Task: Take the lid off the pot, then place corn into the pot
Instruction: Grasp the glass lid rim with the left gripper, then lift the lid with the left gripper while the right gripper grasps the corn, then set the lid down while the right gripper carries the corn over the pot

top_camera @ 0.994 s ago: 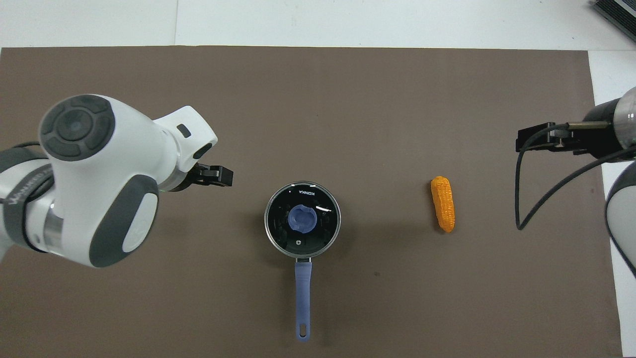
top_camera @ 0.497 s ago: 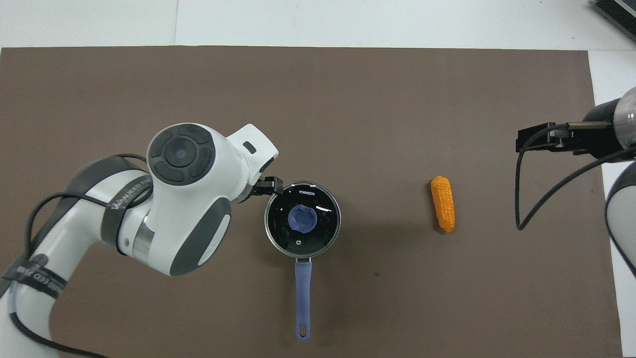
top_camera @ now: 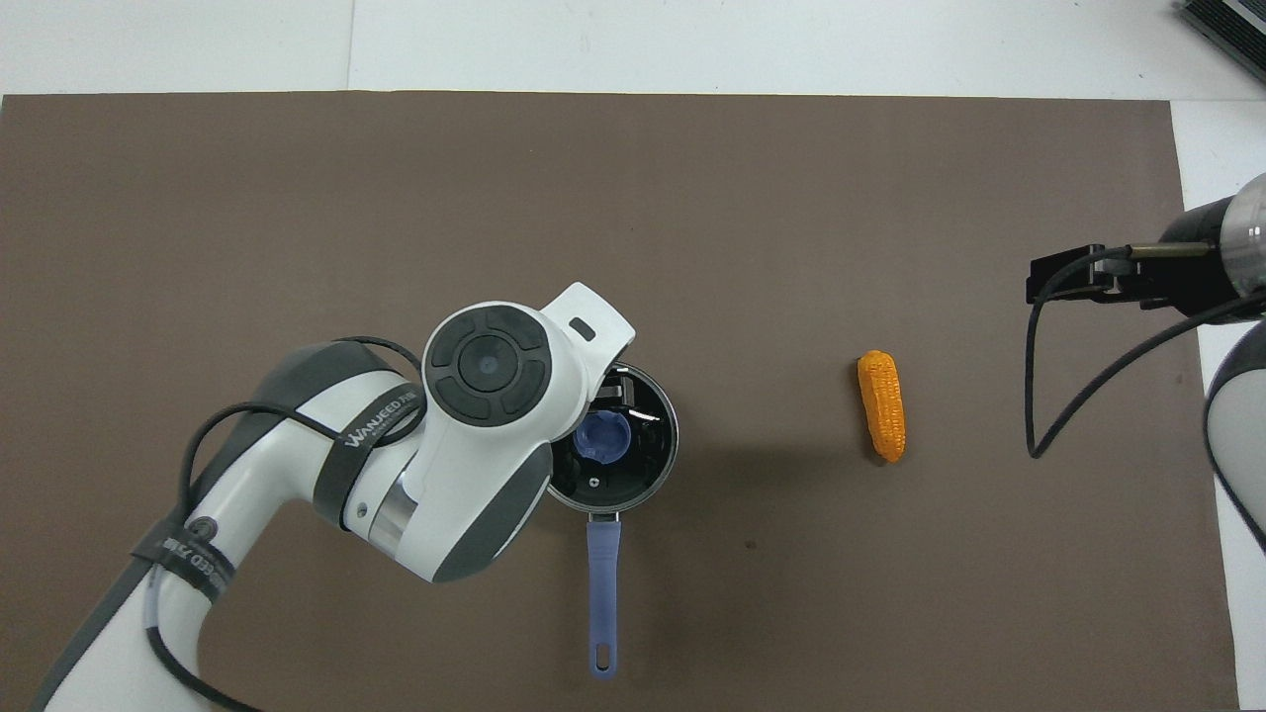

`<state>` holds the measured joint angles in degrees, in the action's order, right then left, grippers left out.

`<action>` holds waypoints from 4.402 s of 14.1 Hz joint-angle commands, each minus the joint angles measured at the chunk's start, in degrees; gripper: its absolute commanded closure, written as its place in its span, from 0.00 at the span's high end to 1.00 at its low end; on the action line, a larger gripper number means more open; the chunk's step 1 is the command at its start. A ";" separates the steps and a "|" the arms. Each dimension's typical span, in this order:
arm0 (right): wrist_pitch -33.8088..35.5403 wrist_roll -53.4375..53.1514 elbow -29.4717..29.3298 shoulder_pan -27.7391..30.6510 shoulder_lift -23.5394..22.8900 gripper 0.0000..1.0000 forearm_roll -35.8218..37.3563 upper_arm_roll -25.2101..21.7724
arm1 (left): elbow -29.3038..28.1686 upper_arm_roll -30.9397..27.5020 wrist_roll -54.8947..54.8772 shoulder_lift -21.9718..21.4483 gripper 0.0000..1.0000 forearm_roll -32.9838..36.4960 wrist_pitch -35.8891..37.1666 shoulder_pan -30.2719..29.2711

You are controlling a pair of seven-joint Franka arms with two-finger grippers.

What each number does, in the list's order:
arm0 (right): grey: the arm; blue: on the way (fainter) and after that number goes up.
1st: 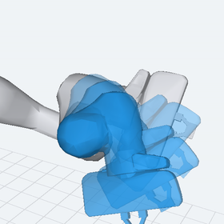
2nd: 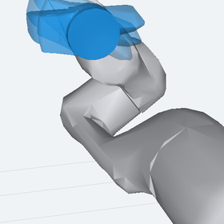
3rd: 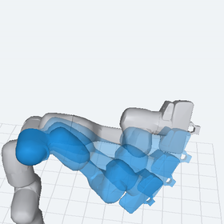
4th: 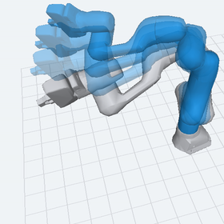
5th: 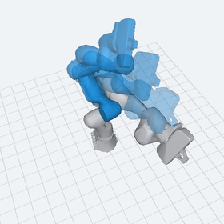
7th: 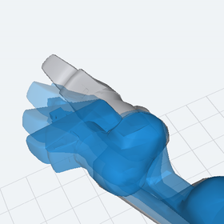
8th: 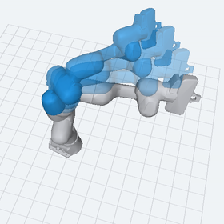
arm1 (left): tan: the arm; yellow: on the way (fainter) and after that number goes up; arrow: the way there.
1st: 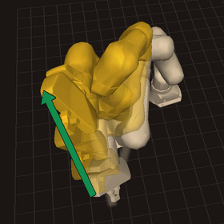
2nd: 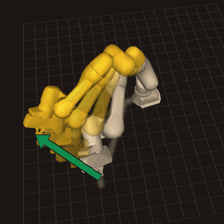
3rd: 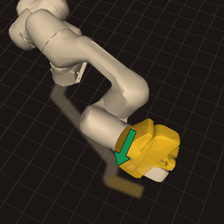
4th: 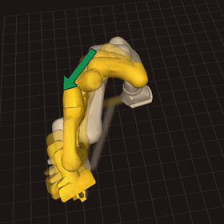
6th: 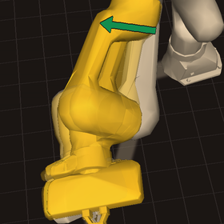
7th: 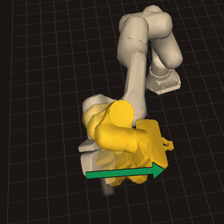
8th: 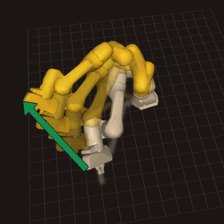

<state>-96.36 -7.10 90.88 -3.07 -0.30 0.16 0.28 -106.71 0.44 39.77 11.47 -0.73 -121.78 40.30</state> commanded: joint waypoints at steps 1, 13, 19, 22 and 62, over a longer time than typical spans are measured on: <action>0.48 0.95 0.08 0.96 0.21 1.00 -0.16 0.52 | -1.47 -1.06 0.84 -0.57 1.00 0.47 -1.09 1.01; -19.55 -1.51 19.32 -0.27 -1.27 1.00 -0.43 0.69 | -3.15 -1.06 -0.30 -0.58 1.00 0.56 -1.09 2.68; -27.90 -1.51 25.92 -2.19 -5.40 1.00 -0.43 0.87 | -2.10 -1.06 -0.48 -0.22 0.00 0.56 -1.00 2.41; -30.11 -1.51 27.59 -3.87 -7.86 1.00 -0.43 0.87 | -1.04 -1.15 0.04 -0.22 0.00 0.47 -0.21 2.24; -31.95 -33.24 17.40 -26.90 -10.50 0.35 -11.50 3.15 | -18.24 -1.94 -61.30 -10.68 0.00 -0.76 0.09 -46.71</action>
<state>-125.97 -40.18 108.06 -30.36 -9.15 -10.11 3.38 -118.96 -2.09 -19.31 2.58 -1.05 -115.36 -4.76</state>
